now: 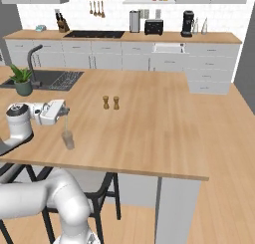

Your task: Take a straw from the drawer in front and place it inside the glass cup on the dining counter.

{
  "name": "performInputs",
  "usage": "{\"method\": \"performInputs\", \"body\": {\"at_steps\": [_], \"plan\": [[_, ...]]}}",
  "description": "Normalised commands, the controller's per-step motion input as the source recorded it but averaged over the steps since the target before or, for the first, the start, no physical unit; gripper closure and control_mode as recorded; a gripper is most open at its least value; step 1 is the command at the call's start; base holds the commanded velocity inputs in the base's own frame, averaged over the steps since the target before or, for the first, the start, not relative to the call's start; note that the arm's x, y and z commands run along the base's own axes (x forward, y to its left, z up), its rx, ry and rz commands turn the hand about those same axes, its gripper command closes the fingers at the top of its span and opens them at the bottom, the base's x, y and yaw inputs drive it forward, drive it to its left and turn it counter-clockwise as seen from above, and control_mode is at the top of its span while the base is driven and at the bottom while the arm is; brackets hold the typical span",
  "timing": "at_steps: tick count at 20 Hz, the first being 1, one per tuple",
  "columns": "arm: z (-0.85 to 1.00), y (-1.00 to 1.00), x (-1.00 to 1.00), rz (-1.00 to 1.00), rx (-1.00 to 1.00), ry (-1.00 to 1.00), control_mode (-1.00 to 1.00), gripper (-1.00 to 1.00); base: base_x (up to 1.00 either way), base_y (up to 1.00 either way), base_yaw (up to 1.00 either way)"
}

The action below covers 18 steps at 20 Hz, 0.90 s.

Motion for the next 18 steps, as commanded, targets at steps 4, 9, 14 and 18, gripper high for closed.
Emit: {"method": "performInputs", "body": {"at_steps": [4,9,14,18], "plan": [[-0.3,0.0,-0.05,0.0,0.0,-0.01,-1.0,1.0,0.0,0.0,0.0],[-0.13,0.0,0.03,0.0,0.0,-0.07,-1.0,1.0,0.0,0.0,0.0],[0.01,0.02,0.22,0.0,0.0,-0.13,-1.0,1.0,0.0,0.0,0.0],[0.09,0.11,0.25,0.0,0.0,-0.14,-1.0,1.0,0.0,0.0,0.0]]}}
